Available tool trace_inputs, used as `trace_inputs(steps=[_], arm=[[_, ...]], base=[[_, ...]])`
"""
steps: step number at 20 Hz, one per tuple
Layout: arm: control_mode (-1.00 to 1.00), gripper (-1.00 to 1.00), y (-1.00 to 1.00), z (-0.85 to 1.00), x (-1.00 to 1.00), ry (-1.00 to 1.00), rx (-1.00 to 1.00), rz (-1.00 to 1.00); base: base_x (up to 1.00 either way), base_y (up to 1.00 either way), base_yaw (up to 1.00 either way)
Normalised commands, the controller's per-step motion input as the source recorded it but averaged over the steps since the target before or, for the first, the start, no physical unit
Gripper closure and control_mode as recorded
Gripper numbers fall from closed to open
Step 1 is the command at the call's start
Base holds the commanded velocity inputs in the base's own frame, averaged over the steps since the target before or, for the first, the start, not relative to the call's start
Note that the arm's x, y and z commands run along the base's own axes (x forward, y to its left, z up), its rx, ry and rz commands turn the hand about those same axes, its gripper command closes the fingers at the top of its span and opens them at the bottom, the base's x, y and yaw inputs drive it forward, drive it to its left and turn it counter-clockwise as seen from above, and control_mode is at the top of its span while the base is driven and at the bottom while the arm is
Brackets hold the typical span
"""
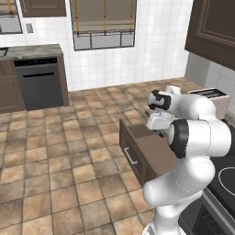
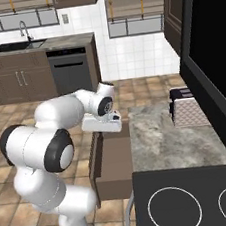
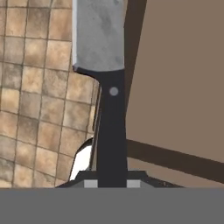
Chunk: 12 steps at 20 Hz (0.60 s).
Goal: Pick up the metallic utensils from the counter and place them in the open drawer. Make sure not to pick up any wooden utensils.
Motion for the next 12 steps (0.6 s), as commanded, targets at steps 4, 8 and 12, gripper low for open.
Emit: trace_inputs(steps=[4,8,12], arm=[[-1.00,1.00,-0.01,-0.66,0.30,-0.04,0.01,0.06],[-1.00,1.00,0.00,-0.53,0.57,0.00,0.00,0.07],[-1.00,1.00,0.00,-0.49,0.43,-0.02,0.07,0.08]], base=[[0.00,0.00,0.00],[0.00,0.00,0.00],[0.00,0.00,0.00]])
